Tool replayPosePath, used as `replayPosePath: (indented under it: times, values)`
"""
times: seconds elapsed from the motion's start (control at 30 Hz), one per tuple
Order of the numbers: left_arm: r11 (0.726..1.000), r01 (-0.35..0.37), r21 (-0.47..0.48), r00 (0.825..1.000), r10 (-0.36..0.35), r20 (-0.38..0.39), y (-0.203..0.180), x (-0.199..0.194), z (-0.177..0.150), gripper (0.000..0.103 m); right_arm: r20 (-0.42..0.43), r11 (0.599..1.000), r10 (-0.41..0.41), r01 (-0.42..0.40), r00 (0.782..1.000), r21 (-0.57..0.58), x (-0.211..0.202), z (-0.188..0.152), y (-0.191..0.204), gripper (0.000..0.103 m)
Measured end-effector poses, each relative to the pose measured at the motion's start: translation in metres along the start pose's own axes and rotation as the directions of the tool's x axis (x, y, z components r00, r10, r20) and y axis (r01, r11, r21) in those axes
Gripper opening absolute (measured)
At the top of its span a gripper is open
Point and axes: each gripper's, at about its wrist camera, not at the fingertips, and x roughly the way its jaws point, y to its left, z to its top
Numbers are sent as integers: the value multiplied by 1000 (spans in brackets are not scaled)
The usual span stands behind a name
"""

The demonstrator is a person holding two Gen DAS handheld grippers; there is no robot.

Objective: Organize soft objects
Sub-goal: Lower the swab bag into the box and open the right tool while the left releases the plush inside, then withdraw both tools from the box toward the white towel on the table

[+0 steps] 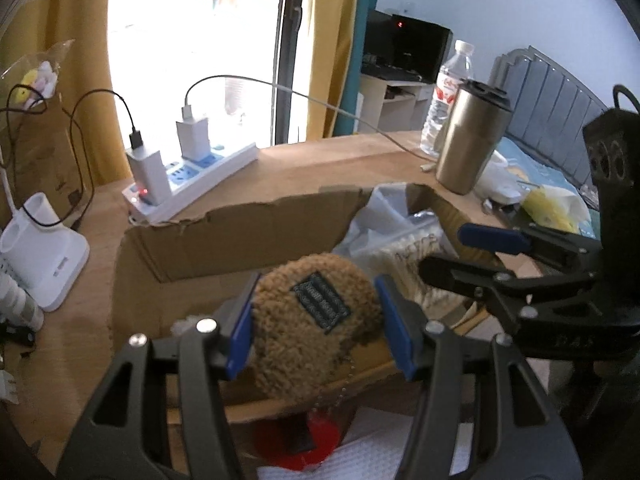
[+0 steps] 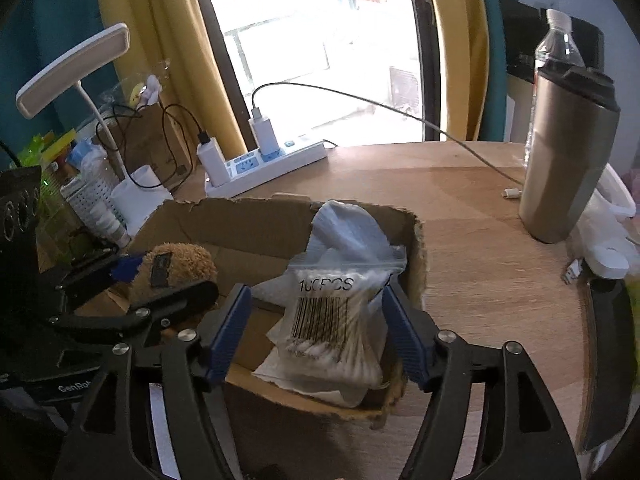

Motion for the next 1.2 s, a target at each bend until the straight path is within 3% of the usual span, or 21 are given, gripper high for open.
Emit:
replayPosePath:
  times: [0.17,0.43,1.2]
  values:
    - [1000,25,-12,1000,-25,-18,-1,4,2,60,12,1000,-8,8,1000,6,-8,-3,-3,73]
    - [1000,31,-1,999,-31,-10,-6,-3,2,74,41,1000,-19,18,999,18,-24,-4,0,73]
    - [999,25,-43,995,-21,93,9,-84,-21,76,80,998,-59,61,995,-17,-66,-22,46,73]
